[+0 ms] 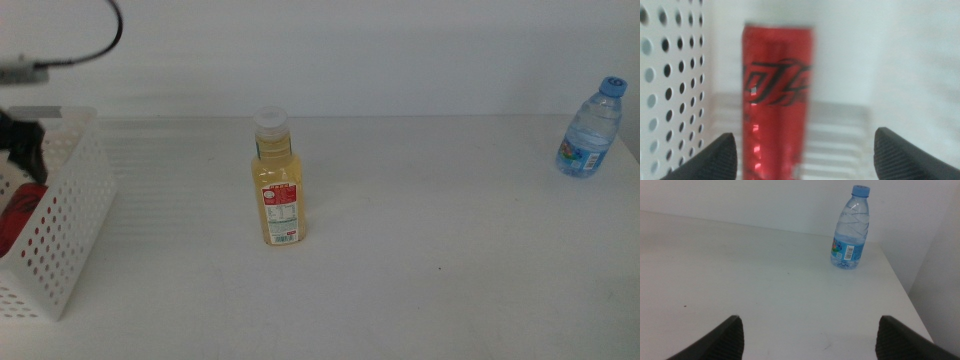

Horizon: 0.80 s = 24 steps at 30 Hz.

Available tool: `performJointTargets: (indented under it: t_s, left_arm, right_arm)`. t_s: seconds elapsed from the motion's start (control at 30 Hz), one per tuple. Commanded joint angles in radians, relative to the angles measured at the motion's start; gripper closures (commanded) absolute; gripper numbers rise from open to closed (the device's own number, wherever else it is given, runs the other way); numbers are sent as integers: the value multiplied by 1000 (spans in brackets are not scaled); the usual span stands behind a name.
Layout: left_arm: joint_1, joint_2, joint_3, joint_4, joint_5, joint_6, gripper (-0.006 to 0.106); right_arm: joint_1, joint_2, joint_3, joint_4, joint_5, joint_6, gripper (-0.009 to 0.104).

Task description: Use arms to grab the bottles and put them into the dustbin to the left of the table.

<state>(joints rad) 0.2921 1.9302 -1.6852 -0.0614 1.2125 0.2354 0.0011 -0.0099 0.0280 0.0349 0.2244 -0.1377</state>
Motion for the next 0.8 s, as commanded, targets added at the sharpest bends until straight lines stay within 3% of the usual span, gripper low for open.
performJointTargets:
  t_s: [0.0, 0.5, 0.77]
  left_arm:
    - [-43, -114, -34, -1, 48, -59, 10]
    - [-379, -616, 342, 214, -227, -366, 10]
    - [-531, -777, 557, 249, -434, -563, 10]
  right_arm:
    - [-5, -27, -7, -3, -69, -9, 18]
    - [-5, -27, -7, -3, -69, -9, 18]
    - [-5, -27, -7, -3, -69, -9, 18]
